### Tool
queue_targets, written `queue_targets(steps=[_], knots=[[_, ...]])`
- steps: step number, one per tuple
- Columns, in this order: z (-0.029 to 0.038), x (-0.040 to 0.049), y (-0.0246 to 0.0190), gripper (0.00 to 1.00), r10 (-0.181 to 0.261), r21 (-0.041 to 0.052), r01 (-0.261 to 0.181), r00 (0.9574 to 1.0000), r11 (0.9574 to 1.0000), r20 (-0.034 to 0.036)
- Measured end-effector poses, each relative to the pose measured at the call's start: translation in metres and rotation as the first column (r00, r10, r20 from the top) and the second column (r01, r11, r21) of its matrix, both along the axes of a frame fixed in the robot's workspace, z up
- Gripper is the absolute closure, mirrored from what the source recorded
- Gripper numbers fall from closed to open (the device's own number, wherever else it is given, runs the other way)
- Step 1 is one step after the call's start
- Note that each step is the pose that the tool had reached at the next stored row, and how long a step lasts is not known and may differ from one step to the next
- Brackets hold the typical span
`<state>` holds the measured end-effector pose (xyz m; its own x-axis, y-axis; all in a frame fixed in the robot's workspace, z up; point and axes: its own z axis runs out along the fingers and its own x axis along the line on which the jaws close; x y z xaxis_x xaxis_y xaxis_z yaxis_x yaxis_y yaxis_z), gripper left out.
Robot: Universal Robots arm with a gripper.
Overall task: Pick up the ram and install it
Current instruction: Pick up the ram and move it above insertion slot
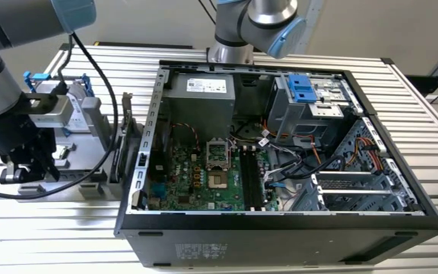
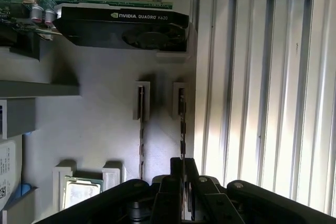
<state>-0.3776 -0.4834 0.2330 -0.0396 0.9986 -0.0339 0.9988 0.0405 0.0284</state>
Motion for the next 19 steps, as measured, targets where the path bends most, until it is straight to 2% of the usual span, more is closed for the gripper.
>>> queue_targets(steps=[9,19], knots=[[0.0053,-0.0002,0.0,1.0,0.0,0.0002,0.0,1.0,1.0,0.0003],[0.0056,-0.0002,0.0,1.0,0.0,0.0,0.0,1.0,1.0,0.0001]])
